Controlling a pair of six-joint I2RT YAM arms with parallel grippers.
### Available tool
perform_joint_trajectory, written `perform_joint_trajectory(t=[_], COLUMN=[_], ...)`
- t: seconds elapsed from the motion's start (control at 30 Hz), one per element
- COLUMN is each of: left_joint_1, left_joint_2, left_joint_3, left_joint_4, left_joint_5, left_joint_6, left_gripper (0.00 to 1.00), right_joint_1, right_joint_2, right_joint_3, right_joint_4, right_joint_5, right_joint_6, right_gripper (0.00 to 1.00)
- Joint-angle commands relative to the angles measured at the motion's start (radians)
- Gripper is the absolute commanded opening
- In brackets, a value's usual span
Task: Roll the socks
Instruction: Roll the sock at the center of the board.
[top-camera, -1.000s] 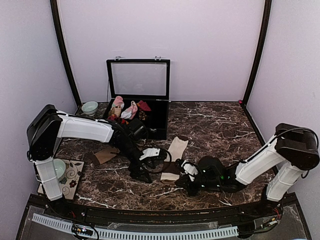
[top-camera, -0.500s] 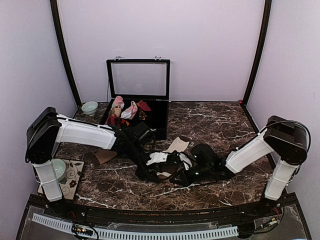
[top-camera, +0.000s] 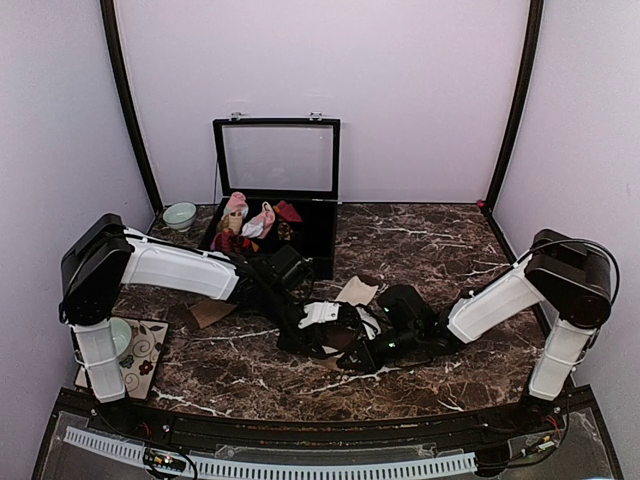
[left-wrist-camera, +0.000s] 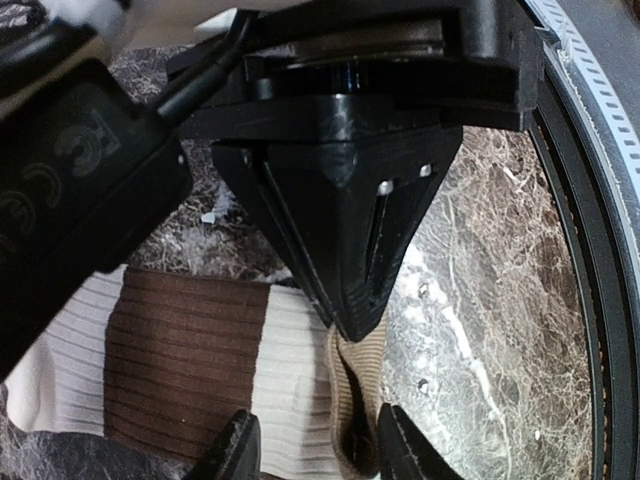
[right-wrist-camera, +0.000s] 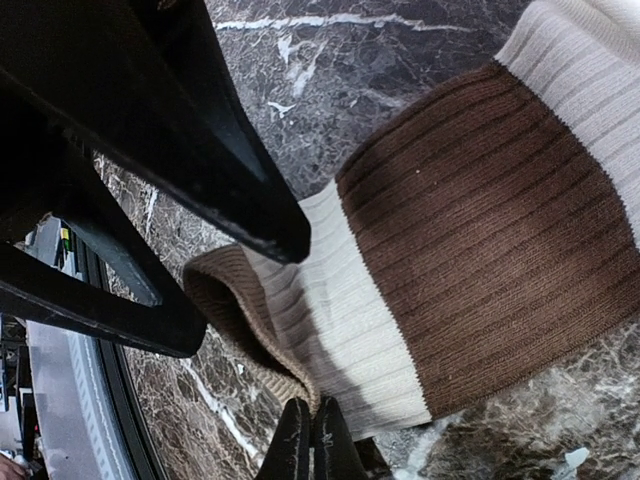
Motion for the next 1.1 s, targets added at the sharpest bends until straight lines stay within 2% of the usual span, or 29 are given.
perform_joint_trajectory(t=[0.0,0.1,0.2,0.27,0.6,1.07], left_joint_1=[0.001,0.002,0.017,0.039,0.044,0.043], left_joint_2=[0.001,-0.005,-0.027,-0.043,0.001,-0.017], left_joint_3=[-0.008,-0.009,-0.004,-0.003,-0.039,-0.146], left_joint_4=[-0.009,-0.02,-0.02,-0.01,0.05,0.091], left_joint_5=[0.017,0.022,-0.005,-0.007,-0.046,-0.182], left_joint_6=[-0.018,-0.011,-0.005,-0.006,-0.027,0.034], left_gripper=[0.44,0.47,0.57,0.58,0.55,0.51], right_joint_1=[-0.01,-0.012,-0.012,-0.014,-0.02,-0.027], right_joint_2=[0.034,0.043,0.047,0.044,0.048,0.082], right_joint_3=[0.0,0.003,0.013,0.012,0.032,0.11], right_joint_4=[-0.078,-0.088,-0.118,-0.128,-0.171,-0.289], right_joint_5=[-0.007,-0.013,-0.009,-0.009,-0.034,-0.01], right_joint_6=[0.006,0.009,-0.001,-0.005,-0.012,-0.015], right_gripper=[0.0,0.0,0.0,0.0,0.0,0.0])
